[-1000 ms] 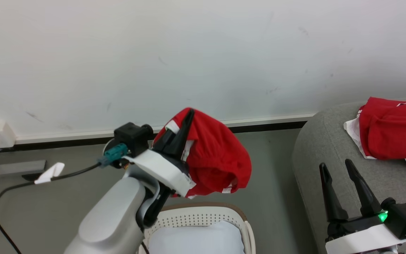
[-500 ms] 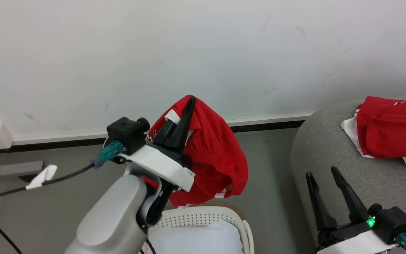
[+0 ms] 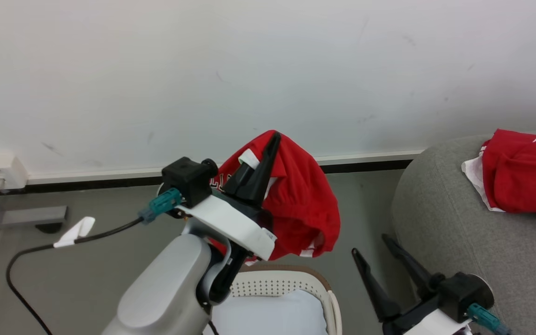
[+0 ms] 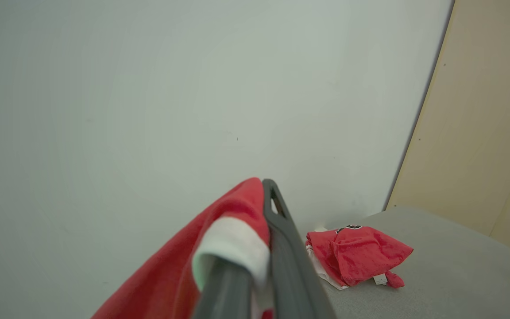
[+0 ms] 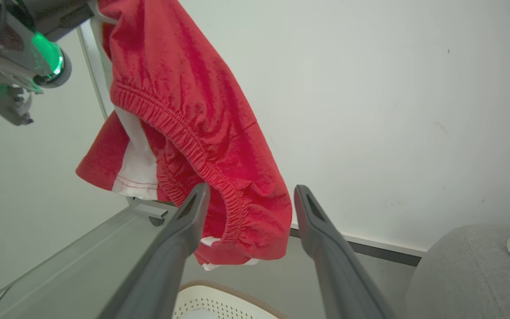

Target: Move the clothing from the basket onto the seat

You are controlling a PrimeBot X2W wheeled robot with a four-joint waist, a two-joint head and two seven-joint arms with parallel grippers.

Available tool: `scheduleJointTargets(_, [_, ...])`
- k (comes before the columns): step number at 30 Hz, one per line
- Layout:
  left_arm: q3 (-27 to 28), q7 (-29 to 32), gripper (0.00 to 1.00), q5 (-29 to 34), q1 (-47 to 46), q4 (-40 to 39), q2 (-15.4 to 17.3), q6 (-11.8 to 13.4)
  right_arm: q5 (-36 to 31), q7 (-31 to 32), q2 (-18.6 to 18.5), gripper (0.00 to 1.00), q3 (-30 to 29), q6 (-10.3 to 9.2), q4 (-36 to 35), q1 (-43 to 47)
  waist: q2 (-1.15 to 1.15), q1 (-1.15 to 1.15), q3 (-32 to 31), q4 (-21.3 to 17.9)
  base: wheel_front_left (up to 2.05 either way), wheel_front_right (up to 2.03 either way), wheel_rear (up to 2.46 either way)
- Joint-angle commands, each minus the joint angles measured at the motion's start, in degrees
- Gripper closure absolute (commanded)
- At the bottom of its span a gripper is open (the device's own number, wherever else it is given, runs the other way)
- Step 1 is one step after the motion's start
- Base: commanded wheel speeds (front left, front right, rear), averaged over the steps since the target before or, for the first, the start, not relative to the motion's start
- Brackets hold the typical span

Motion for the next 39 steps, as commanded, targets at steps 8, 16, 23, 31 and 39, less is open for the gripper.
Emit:
scheduleJointTargets(8, [-3.05,1.12,1.00,-0.30,0.48,-1.77,-1.91,-0.65,0.74,-0.17,1.31,0.00,8.25,-0.13,10.17,-7.33,0.00,0.00,-0.34,3.27,0.00,0.00,0.00])
scheduleJointTargets(16, [-7.46,3.47,1.00,-0.91,2.10,-4.86,-3.35,-1.76,0.23,-0.17,2.81,0.00,9.98,-0.13,19.16,-11.48,0.00,0.00,-0.92,7.59,0.00,0.00,0.00])
scheduleJointTargets(23, [-11.03,5.50,1.00,-2.54,3.73,-7.18,-4.14,-2.64,-1.58,-0.17,3.18,0.00,8.29,-0.13,20.60,-12.76,0.00,0.00,-1.35,10.95,0.00,0.00,0.00])
scheduleJointTargets(31, [-11.87,6.05,1.00,-3.10,4.23,-7.79,-3.93,-2.58,-2.54,-0.17,3.26,1.00,6.40,-0.13,18.99,-12.23,0.00,0.00,-1.24,12.22,0.00,0.00,0.00])
scheduleJointTargets(39, [-10.59,5.06,1.00,-3.61,4.41,-7.02,-2.83,-1.65,-1.50,-0.17,2.90,1.00,4.27,-0.13,16.46,-10.50,0.00,0.00,-0.95,11.72,0.00,0.00,0.00])
